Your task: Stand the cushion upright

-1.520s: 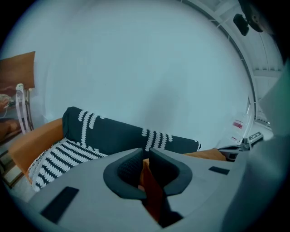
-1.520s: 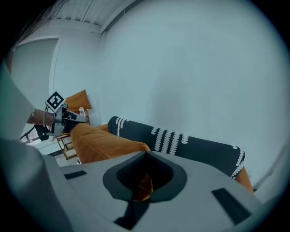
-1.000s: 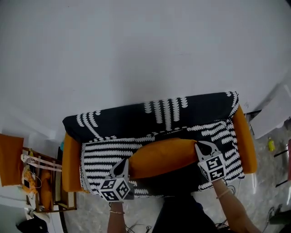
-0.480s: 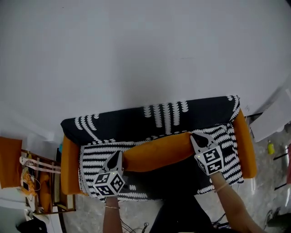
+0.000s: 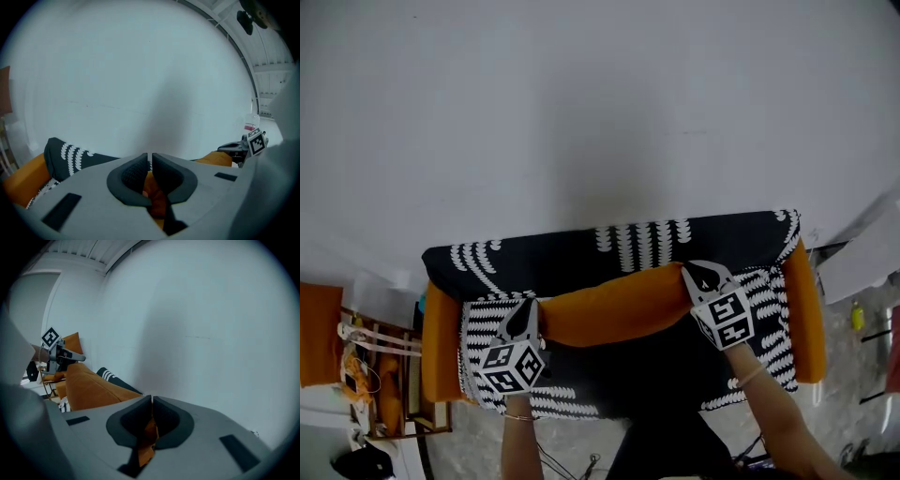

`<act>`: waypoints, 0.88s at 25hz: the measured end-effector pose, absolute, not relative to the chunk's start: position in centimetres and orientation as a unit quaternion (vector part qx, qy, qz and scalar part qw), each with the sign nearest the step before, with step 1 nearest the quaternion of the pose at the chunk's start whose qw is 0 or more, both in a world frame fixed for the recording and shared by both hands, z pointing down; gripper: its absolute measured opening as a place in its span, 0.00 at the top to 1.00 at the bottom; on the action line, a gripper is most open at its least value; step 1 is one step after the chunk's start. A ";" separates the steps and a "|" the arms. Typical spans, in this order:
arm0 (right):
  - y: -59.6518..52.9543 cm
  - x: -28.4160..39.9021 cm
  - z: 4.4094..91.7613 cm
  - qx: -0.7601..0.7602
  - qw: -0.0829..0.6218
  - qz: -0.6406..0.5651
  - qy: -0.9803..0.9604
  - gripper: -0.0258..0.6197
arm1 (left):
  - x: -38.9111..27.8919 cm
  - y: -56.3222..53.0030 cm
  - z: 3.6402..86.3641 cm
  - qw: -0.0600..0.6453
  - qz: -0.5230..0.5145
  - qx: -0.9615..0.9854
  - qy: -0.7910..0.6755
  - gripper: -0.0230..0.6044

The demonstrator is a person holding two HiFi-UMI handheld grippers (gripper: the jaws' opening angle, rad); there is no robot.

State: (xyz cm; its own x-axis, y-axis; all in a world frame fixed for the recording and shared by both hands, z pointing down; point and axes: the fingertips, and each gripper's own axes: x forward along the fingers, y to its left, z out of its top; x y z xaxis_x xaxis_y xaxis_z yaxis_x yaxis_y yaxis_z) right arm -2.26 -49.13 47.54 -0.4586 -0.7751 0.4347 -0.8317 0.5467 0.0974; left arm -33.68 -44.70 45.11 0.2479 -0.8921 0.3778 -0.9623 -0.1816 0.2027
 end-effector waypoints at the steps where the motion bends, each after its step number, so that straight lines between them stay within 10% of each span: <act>1: -49.7 -2.3 47.5 0.471 0.220 0.064 -0.852 0.94 | -33.9 -45.2 45.1 0.202 0.088 0.762 -0.609 0.93; 22: -61.5 -4.0 47.6 0.459 0.188 0.066 -0.866 0.95 | -35.9 -56.0 47.1 0.218 0.110 0.745 -0.620 0.85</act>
State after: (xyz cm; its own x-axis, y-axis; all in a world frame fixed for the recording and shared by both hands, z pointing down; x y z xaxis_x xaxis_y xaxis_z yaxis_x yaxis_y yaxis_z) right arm -4.03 -61.53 47.61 -0.5081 -0.7702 0.3854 -0.8199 0.5697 0.0576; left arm -35.85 -55.96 47.09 0.2065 -0.8764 0.4350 -0.9726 -0.1354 0.1888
